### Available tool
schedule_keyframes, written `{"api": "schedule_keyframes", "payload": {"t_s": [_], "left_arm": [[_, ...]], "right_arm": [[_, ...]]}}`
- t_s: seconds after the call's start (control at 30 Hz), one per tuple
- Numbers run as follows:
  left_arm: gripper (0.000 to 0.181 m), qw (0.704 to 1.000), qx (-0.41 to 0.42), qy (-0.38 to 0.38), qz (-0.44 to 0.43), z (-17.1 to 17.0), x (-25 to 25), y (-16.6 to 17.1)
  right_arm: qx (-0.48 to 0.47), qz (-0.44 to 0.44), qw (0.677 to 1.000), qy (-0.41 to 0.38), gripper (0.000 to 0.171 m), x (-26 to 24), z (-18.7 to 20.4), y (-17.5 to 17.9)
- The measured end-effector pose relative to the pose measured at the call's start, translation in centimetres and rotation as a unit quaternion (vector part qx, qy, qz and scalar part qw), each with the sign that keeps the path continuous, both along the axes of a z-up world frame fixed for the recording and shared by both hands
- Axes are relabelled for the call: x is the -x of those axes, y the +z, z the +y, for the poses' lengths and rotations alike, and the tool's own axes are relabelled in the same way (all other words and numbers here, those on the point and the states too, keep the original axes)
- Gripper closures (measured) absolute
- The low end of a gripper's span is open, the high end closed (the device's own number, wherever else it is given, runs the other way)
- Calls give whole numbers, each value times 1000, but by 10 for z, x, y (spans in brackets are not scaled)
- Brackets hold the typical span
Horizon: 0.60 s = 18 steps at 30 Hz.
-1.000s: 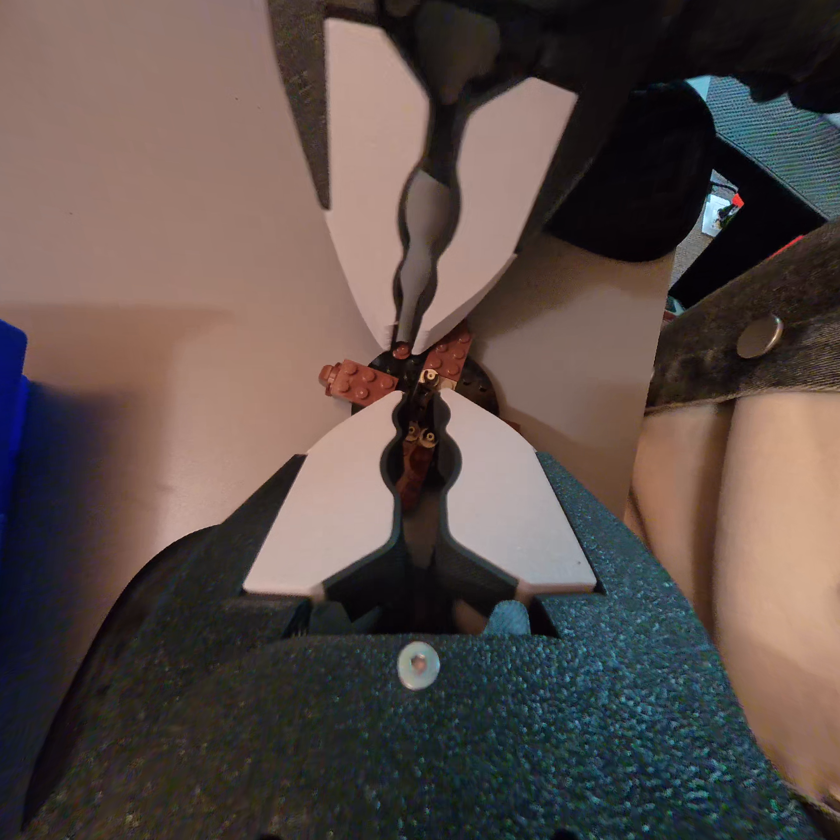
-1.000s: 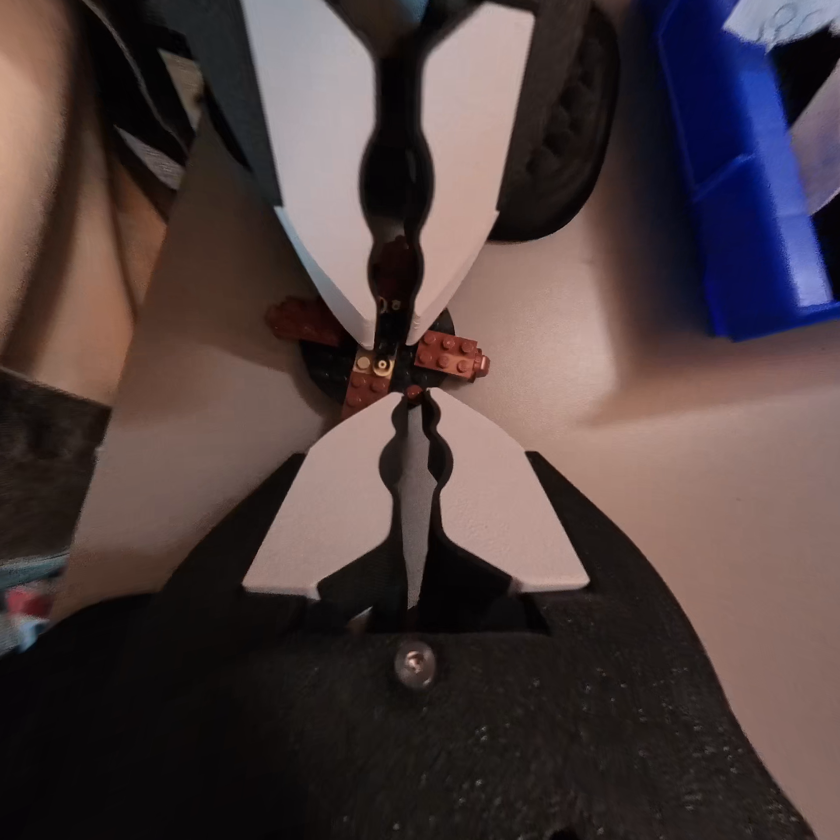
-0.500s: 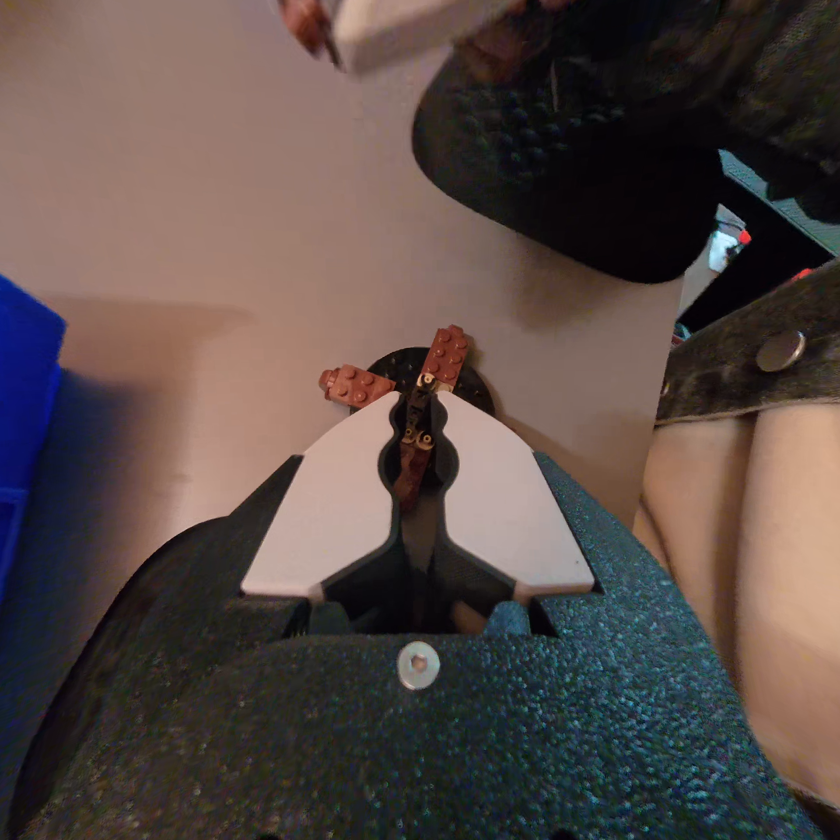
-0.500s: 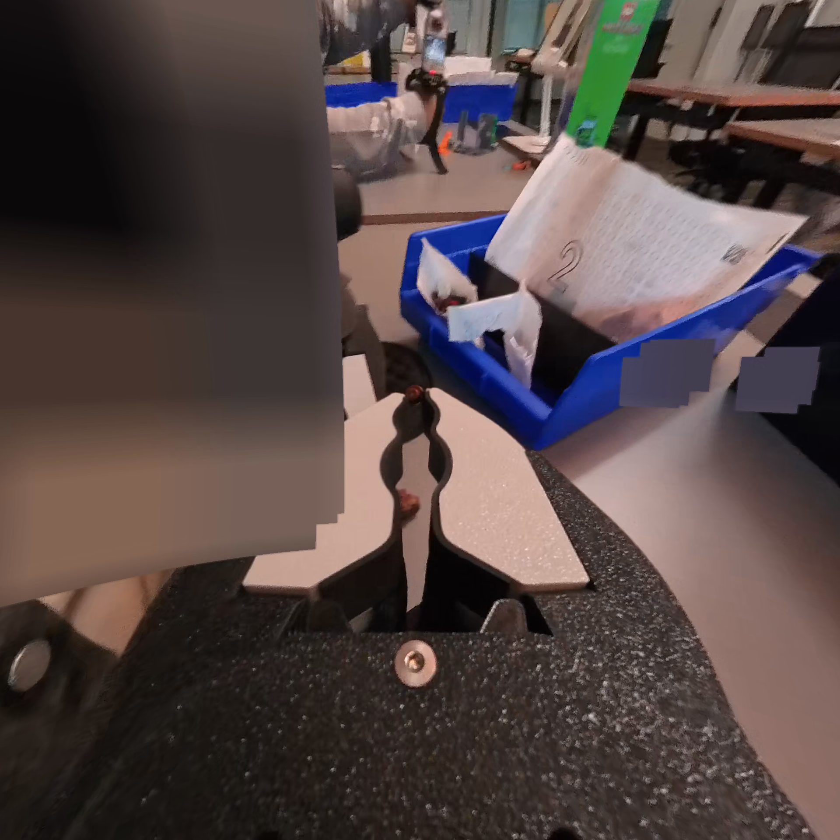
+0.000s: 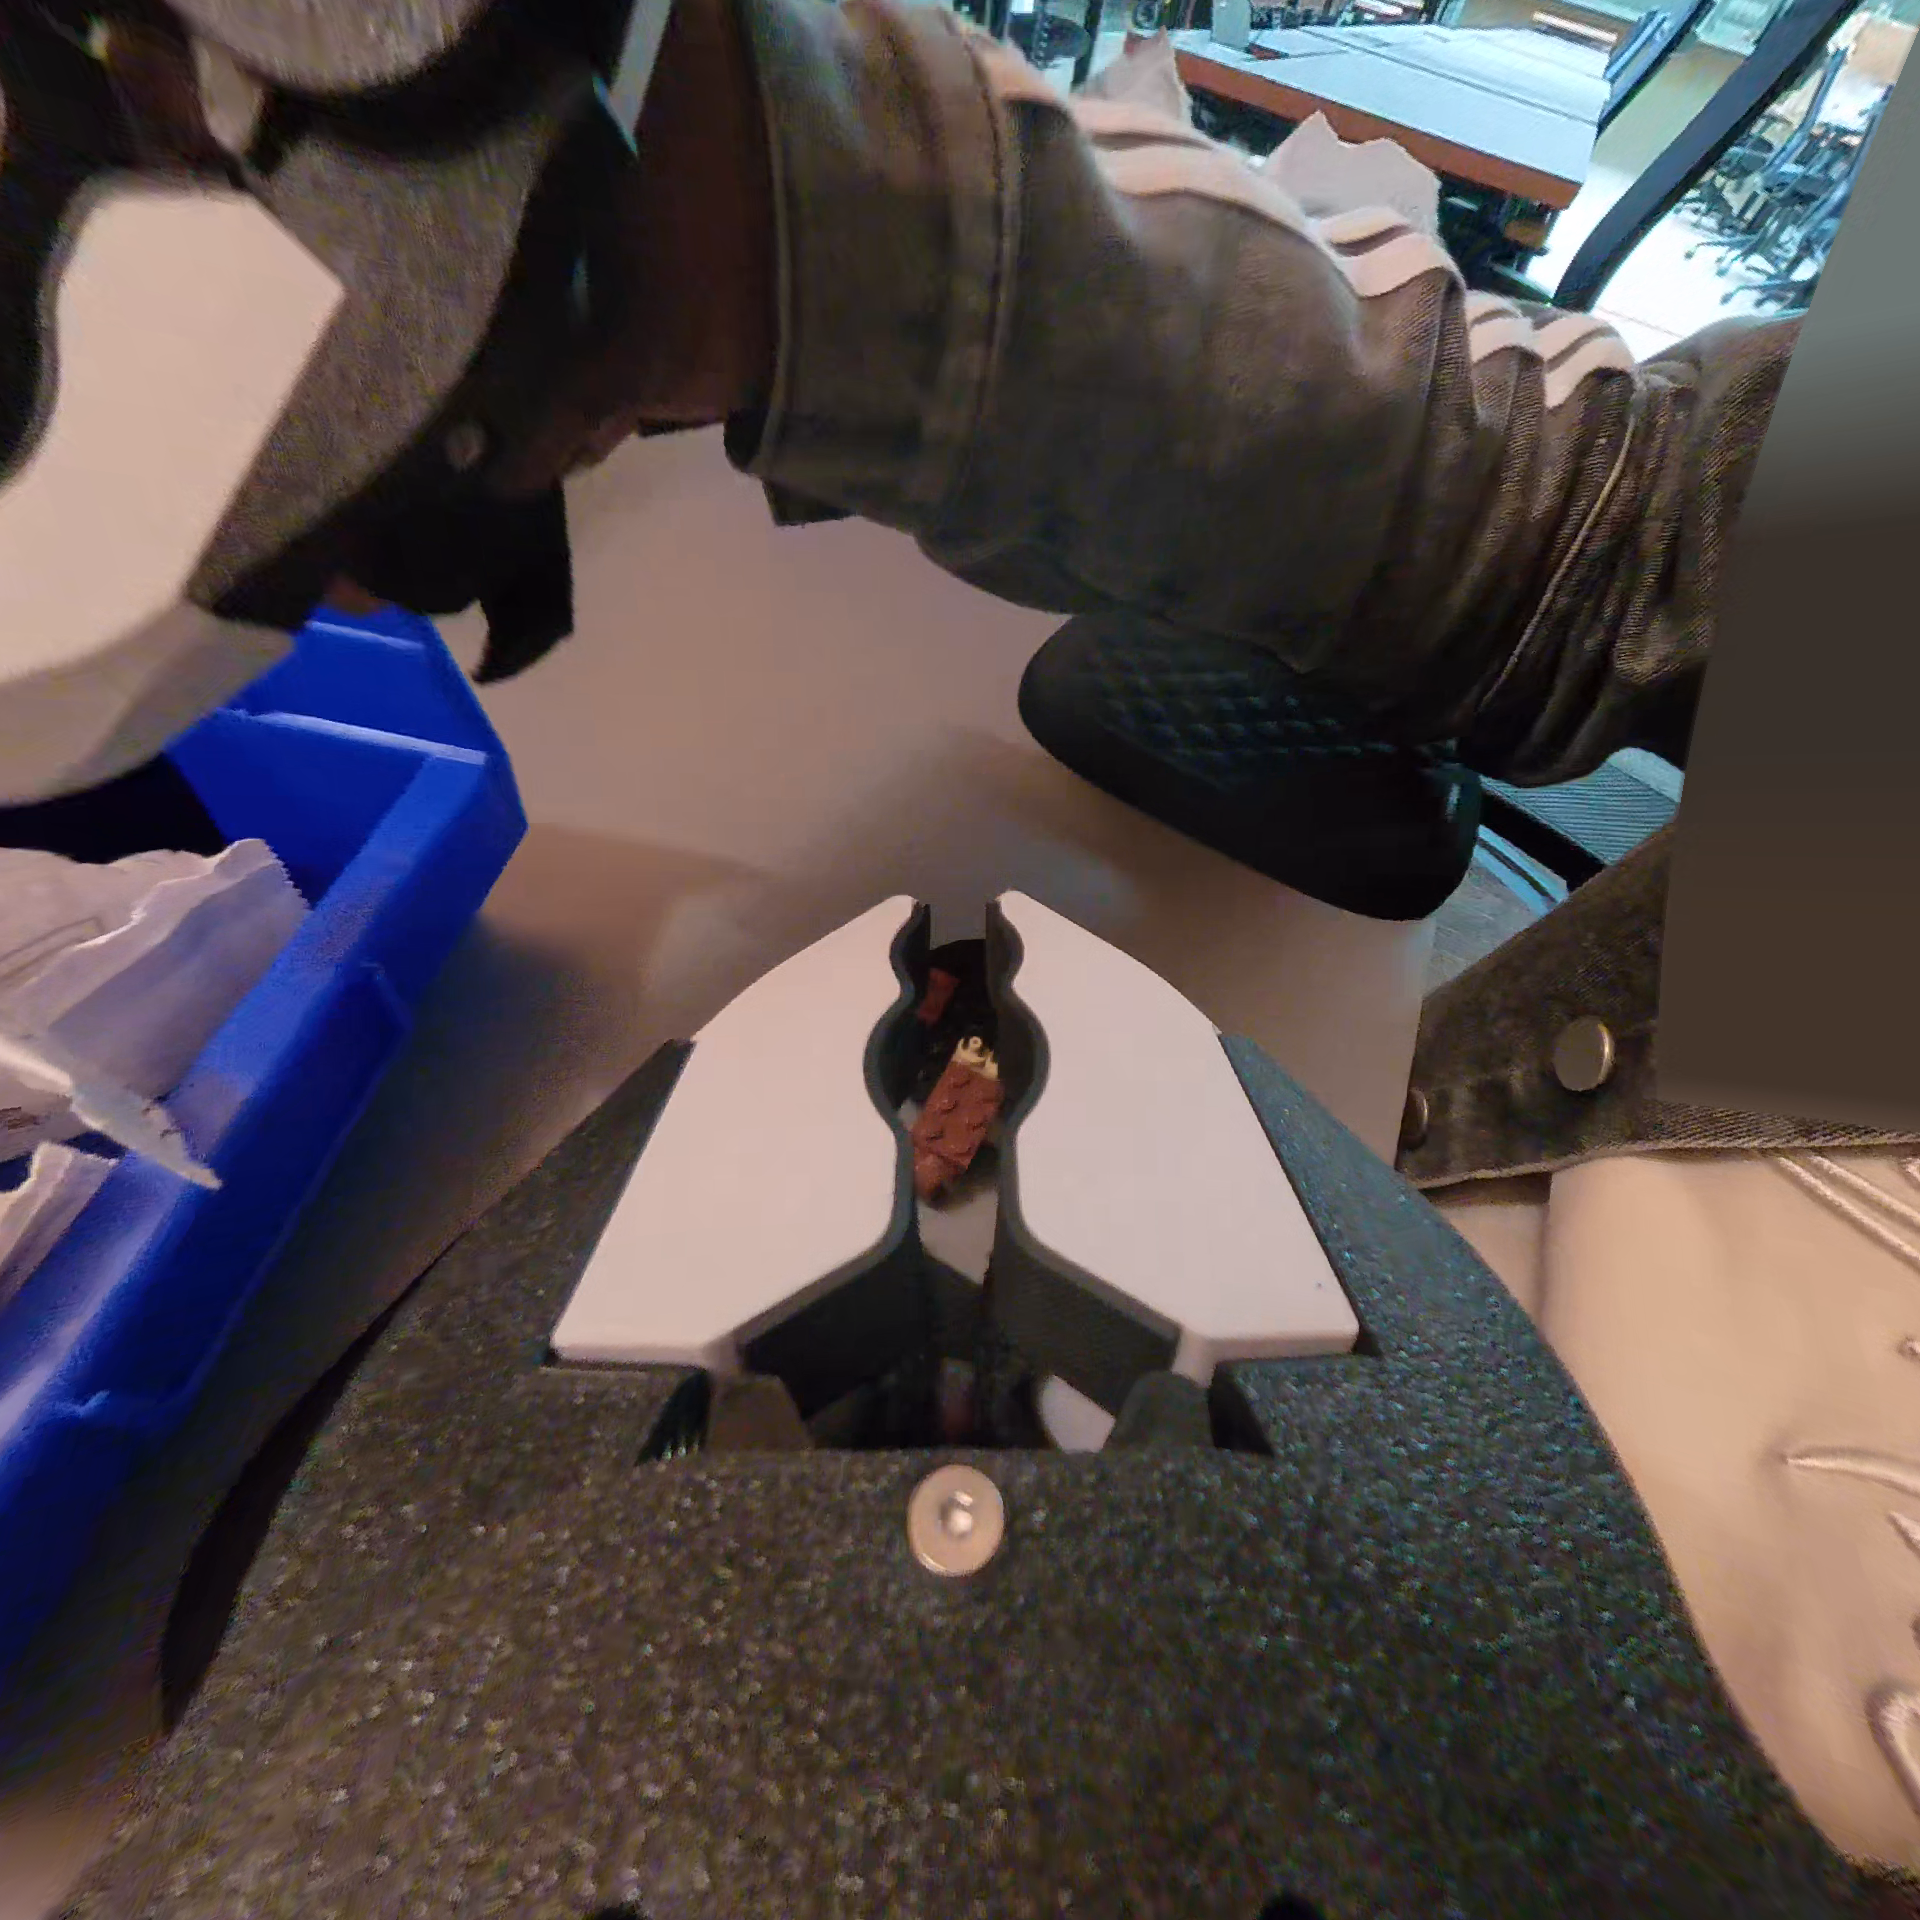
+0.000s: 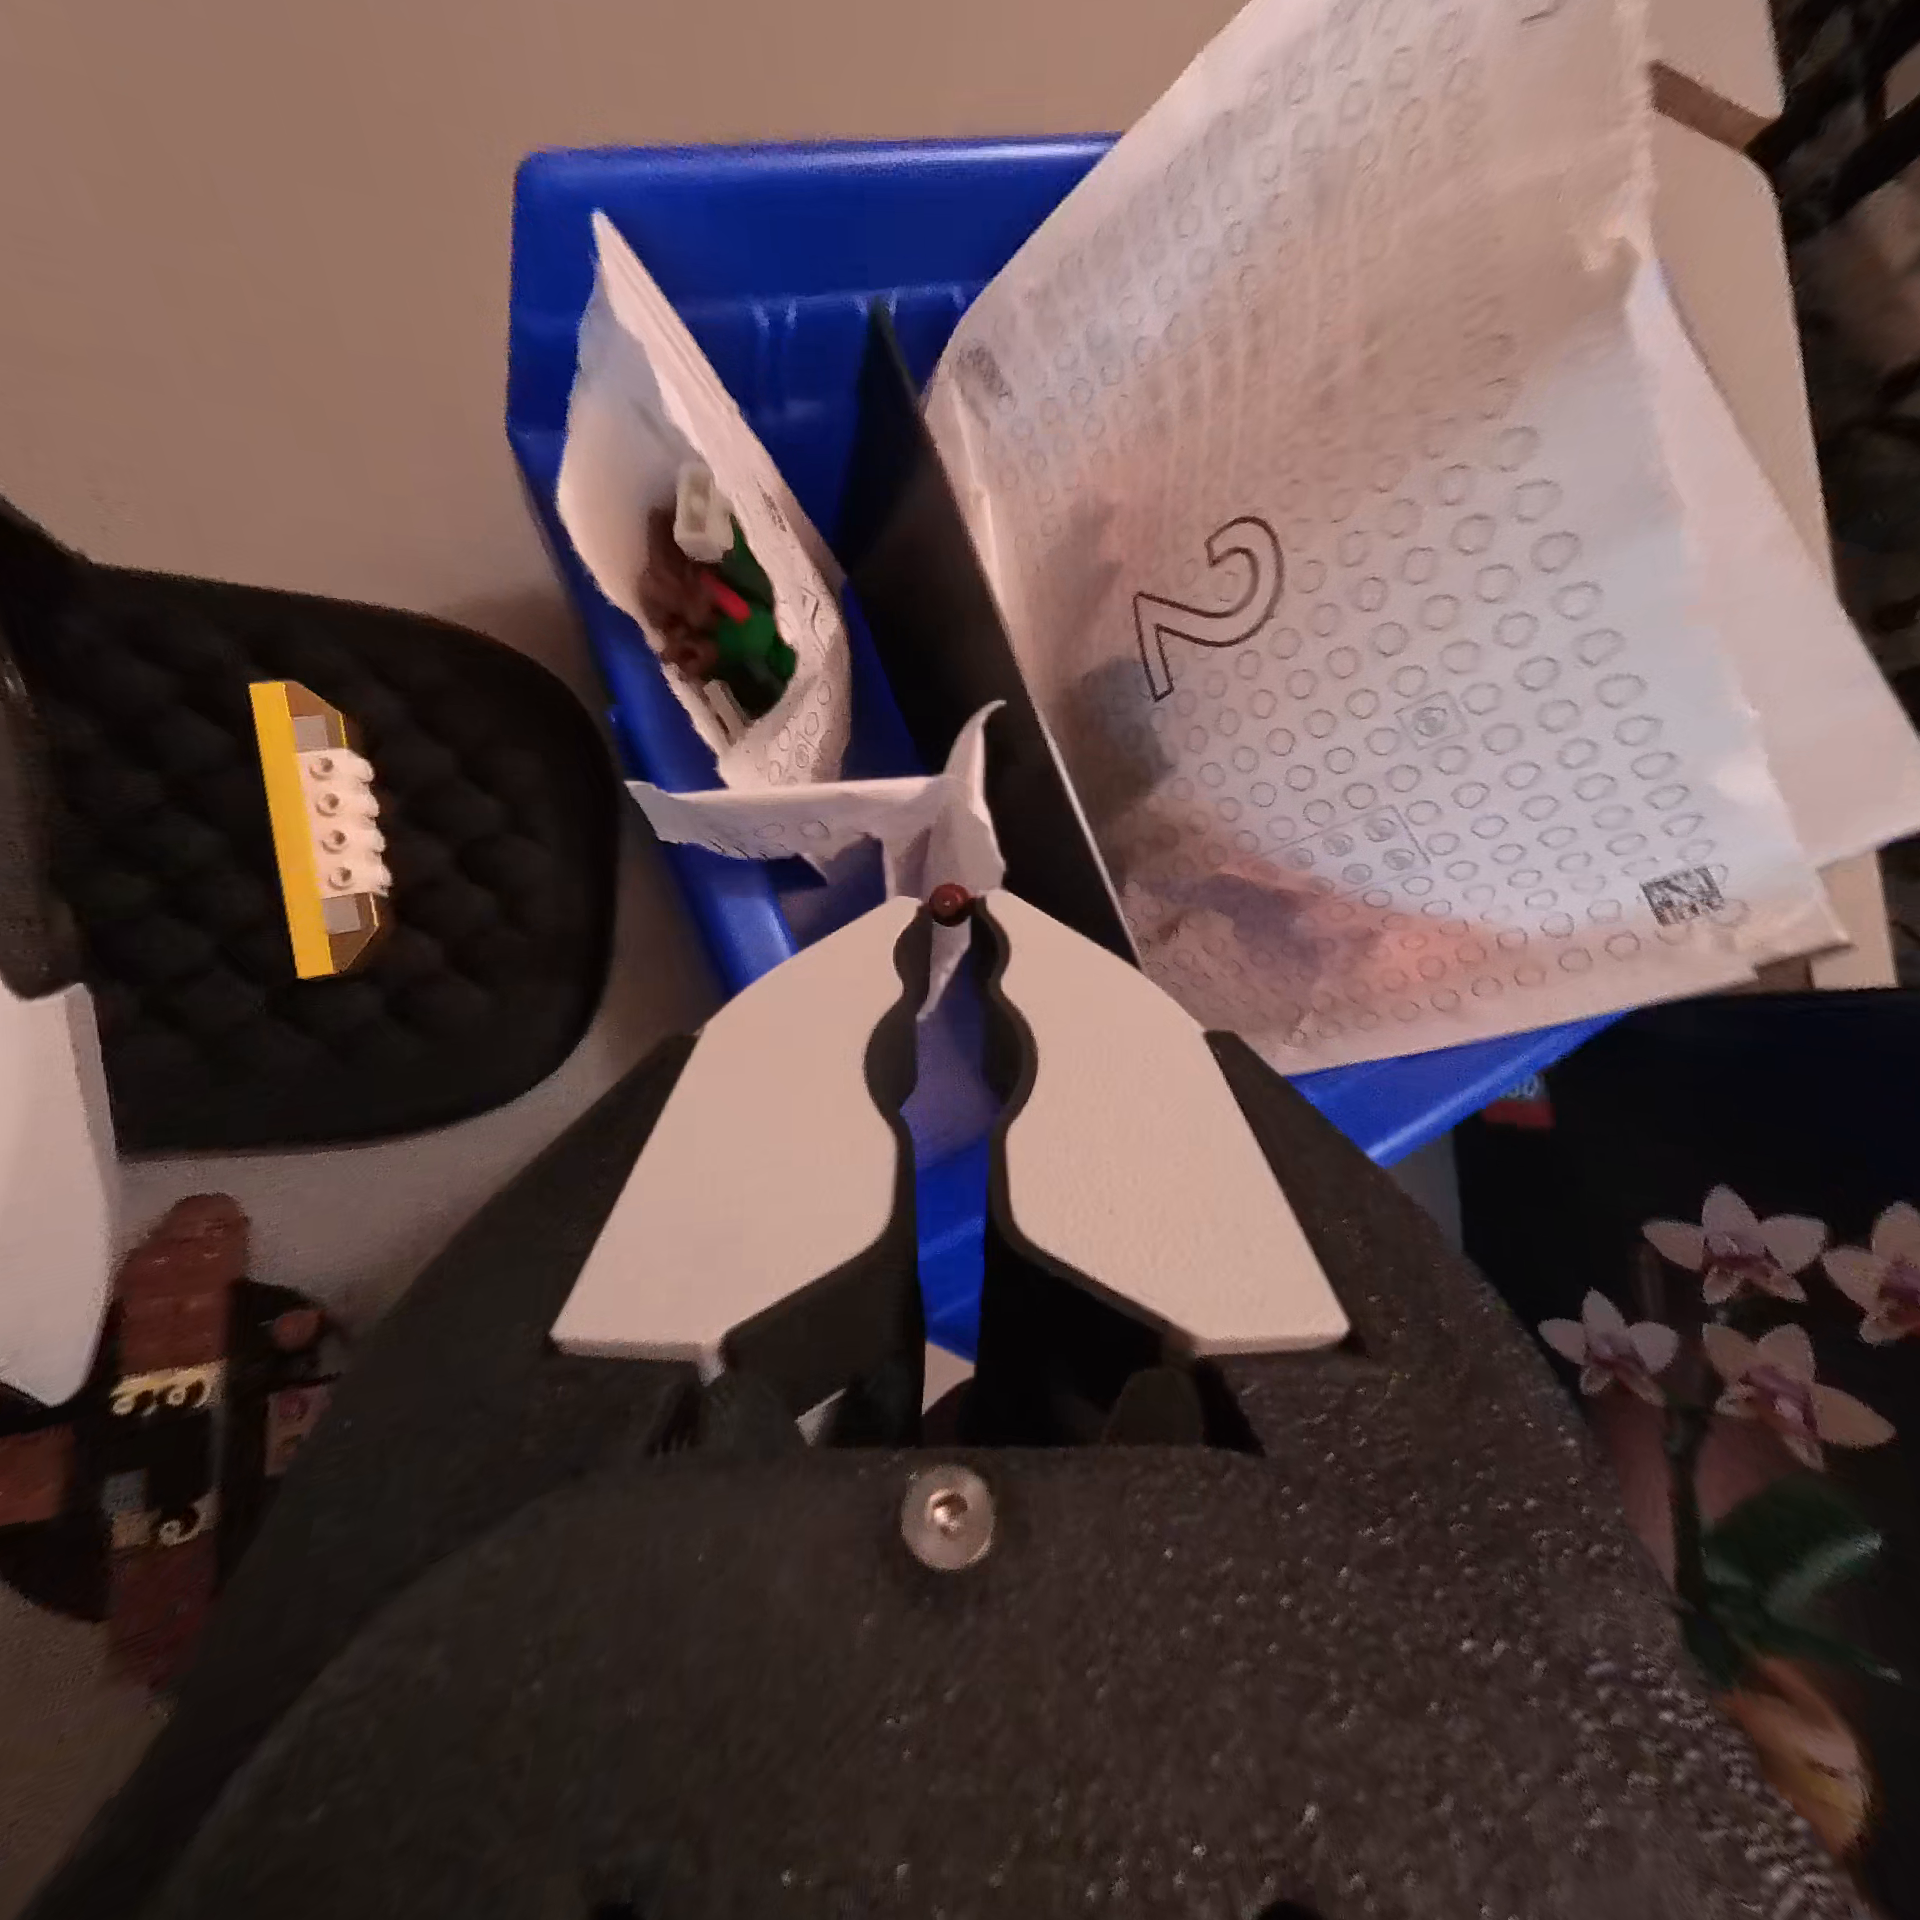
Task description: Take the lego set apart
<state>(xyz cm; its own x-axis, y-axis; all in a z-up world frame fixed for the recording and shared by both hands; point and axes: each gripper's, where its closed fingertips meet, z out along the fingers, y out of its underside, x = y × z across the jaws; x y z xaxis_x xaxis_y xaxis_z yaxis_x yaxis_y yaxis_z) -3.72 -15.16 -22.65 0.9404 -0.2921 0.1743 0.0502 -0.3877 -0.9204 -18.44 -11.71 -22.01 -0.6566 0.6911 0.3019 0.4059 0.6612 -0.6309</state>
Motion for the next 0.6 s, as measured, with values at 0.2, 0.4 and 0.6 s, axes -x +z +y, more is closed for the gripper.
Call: {"api": "schedule_keyframes", "payload": {"t_s": [0.2,0.4,0.6], "left_arm": [[171,1000,-12,16,-2,-6,13,2],[171,999,-23,29,-4,-11,24,5],[172,993,-37,107,35,-23,62,25]], "right_arm": [[-53,1,999,1,151,8,0,-11],[-57,6,998,10,142,6,-1,-15],[4,3,999,52,132,-8,-11,-7]]}}
